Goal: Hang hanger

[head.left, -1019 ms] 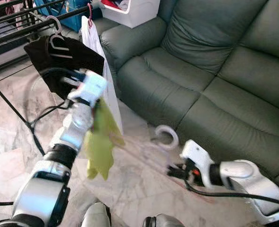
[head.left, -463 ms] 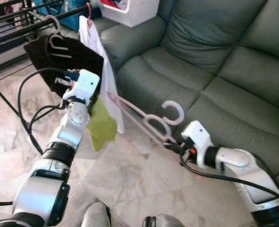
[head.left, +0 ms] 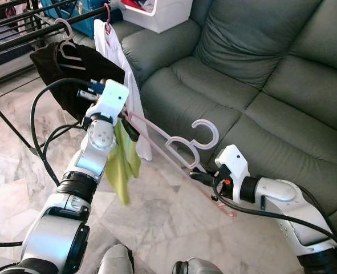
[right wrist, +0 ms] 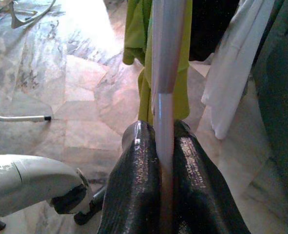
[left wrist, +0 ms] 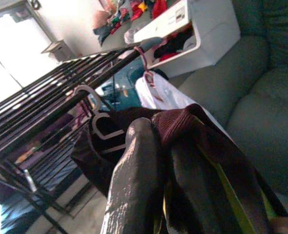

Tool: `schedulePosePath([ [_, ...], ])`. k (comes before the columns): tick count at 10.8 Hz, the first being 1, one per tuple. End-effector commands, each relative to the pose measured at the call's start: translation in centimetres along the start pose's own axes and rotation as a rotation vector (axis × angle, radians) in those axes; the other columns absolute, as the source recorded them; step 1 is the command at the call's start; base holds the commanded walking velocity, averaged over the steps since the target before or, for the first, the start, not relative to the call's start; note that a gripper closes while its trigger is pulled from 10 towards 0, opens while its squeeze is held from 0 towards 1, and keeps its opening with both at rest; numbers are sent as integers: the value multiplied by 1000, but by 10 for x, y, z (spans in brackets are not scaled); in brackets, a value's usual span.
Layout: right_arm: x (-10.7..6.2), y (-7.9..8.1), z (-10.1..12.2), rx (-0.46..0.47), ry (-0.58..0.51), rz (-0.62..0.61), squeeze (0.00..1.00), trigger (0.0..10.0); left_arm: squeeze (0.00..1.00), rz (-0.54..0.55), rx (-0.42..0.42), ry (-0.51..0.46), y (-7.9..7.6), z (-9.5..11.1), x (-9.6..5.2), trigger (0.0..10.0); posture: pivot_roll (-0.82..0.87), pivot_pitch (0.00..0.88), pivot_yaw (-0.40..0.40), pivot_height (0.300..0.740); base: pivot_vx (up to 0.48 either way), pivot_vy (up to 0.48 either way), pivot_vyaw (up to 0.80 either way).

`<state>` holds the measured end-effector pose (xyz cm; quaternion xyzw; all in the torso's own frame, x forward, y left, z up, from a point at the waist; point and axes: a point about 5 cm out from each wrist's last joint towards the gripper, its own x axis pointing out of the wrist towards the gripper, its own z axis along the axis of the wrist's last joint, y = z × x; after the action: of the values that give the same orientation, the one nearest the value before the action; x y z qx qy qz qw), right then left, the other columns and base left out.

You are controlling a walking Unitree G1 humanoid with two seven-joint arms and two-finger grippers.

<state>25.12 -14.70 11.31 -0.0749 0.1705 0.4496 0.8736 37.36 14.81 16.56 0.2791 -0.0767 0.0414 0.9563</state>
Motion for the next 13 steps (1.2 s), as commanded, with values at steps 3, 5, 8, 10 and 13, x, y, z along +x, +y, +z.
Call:
schedulePosePath([
  [3, 0, -3, 0, 2, 1, -8, 0, 10000, 0, -8, -31, -64, 6, 11, 1, 10000, -20, 79, -66, 740, 0, 0, 0],
  [5, 0, -4, -5, 17, 12, -18, 0, 10000, 0, -29, -56, -111, 6, 19, 0, 10000, -22, 79, -67, 740, 0, 0, 0],
  [8, -2, -18, -34, 384, -10, -113, 0, 10000, 0, -107, -192, -197, 0, 44, -5, 10000, -12, 81, -76, 740, 0, 0, 0],
  [10, -4, -35, -36, 460, -38, -216, 0, 10000, 0, -175, -230, -245, -5, 59, -10, 10000, -14, 80, -76, 740, 0, 0, 0],
  [13, -4, -48, -35, 516, -51, -305, 0, 10000, 0, -288, -224, -346, -14, 79, -18, 10000, -13, 78, -75, 740, 0, 0, 0],
])
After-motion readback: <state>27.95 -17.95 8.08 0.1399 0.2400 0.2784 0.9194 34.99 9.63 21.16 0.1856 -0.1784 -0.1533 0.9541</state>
